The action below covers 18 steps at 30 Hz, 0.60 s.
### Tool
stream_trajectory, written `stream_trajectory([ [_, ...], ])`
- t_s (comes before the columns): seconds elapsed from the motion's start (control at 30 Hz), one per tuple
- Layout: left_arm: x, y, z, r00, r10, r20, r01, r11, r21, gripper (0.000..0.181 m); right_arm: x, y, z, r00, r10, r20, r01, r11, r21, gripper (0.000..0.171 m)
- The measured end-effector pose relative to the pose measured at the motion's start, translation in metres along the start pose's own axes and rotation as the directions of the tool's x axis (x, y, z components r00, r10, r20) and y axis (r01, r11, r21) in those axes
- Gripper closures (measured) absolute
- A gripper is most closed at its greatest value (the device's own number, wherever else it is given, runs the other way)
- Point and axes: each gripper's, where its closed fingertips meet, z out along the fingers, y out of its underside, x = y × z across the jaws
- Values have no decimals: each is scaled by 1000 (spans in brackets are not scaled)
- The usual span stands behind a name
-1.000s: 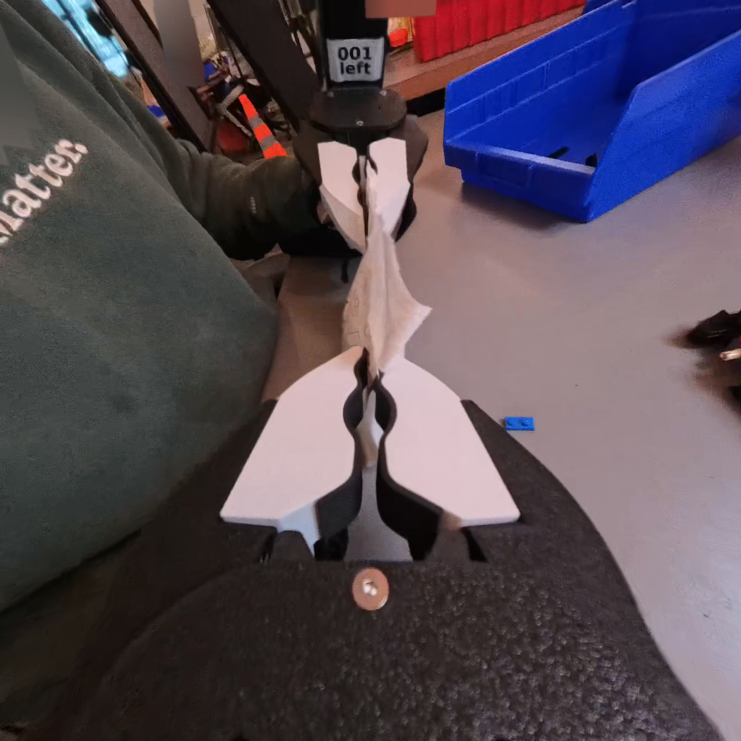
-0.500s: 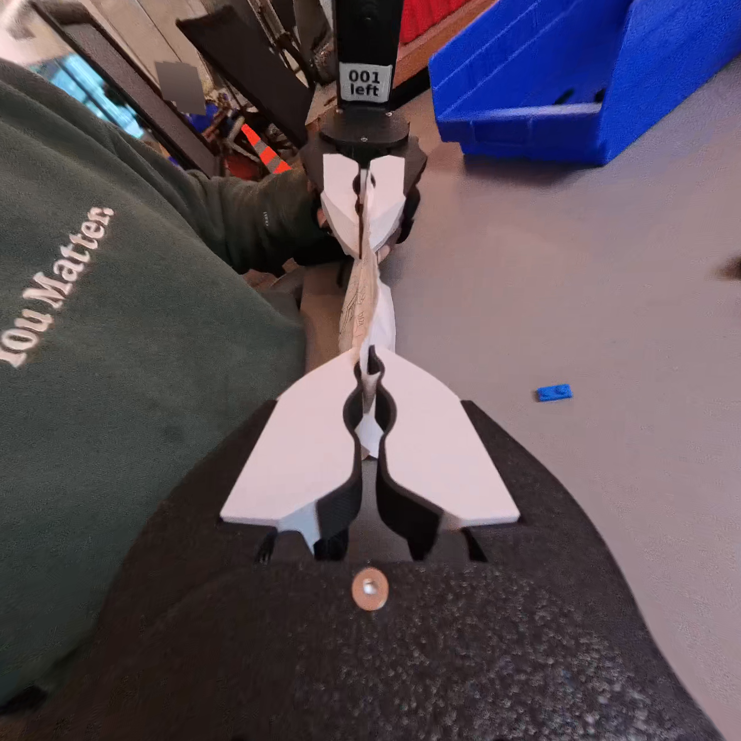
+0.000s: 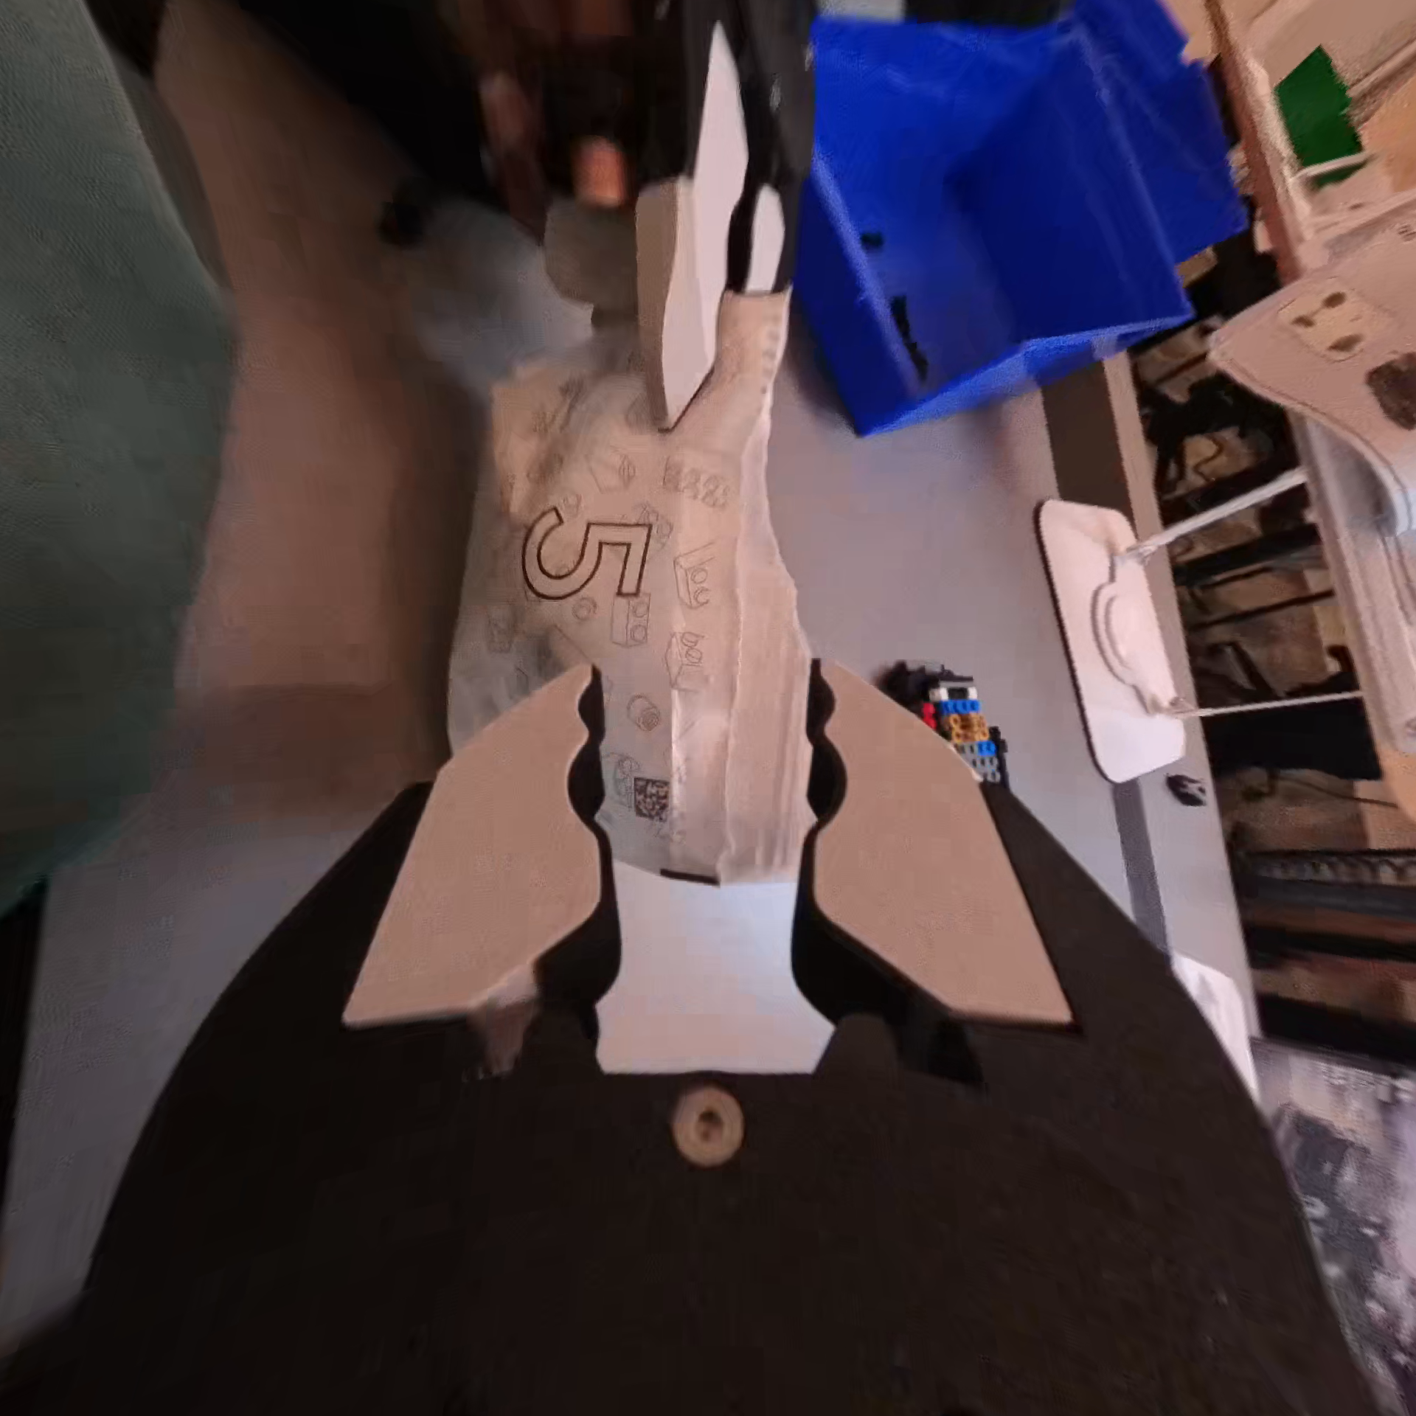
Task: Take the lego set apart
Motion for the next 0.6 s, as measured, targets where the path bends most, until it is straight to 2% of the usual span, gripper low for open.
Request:
stream_trajectory([
  [0.1,9,-3,6,999,35,-36,-36,999,-19,181,-11,7,20,995,-28,98,37,995,-90,120],
  [0.23,23,-2,4,987,138,-86,-141,990,-23,181,-23,9,22,970,21,244,6,994,-109,132],
  [0.3,31,1,4,977,170,-126,-175,984,-32,181,-27,8,22,951,49,305,-16,994,-111,132],
  [0.47,37,4,1,949,296,-112,-301,953,-30,181,-10,0,10,934,147,327,-141,989,-41,119],
  [0.57,38,9,3,894,443,-71,-446,894,-38,181,-14,10,7,894,252,371,-242,968,-74,105],
  [0.6,37,8,3,870,490,-50,-492,870,-39,181,-16,11,6,870,282,403,-279,958,-68,106],
])
